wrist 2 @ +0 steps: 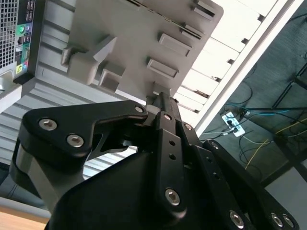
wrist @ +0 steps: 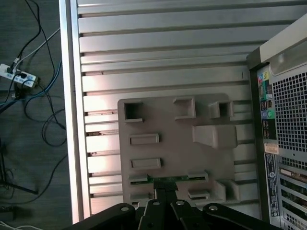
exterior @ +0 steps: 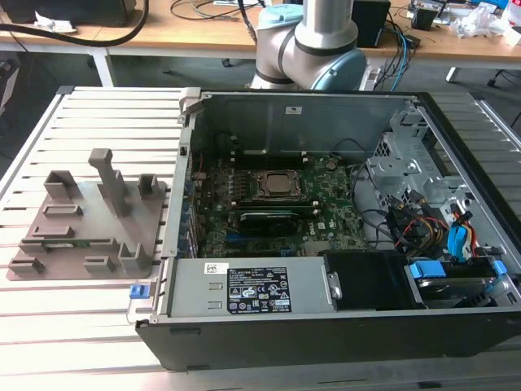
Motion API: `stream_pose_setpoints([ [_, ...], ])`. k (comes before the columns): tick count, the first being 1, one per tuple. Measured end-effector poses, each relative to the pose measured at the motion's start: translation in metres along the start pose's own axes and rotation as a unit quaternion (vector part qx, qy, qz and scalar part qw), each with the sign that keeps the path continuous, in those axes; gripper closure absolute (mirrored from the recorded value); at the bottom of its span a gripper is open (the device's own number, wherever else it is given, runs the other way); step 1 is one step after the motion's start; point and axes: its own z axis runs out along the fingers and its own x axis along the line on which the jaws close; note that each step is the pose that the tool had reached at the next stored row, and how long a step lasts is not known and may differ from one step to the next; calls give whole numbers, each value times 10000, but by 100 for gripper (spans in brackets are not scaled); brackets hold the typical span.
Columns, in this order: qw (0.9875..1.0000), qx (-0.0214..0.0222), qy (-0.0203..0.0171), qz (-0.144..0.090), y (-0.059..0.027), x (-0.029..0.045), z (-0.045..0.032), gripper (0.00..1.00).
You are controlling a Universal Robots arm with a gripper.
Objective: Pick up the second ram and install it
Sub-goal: 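Reach for the second ram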
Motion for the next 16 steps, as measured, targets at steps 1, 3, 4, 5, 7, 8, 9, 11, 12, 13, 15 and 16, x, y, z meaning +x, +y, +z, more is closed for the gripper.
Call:
stream_pose_setpoints([
  [1,10000,0,0,0,-4,51,-1,89],
  [3,10000,0,0,1,-10,143,-2,89],
  [4,10000,0,0,0,-14,186,-2,89],
  [5,10000,0,0,0,-17,231,-3,89],
  [7,10000,0,0,0,-20,271,-4,89],
  [8,10000,0,0,0,-22,296,-3,89],
  [9,10000,0,0,0,-24,328,-4,89],
  [11,10000,0,0,1,-30,401,-5,89],
  [12,10000,0,0,0,-31,417,-5,89],
  [13,10000,0,0,0,-31,418,-5,89],
  [15,10000,2,0,0,-31,419,-5,89],
  [16,10000,41,-3,0,-29,403,-3,89],
])
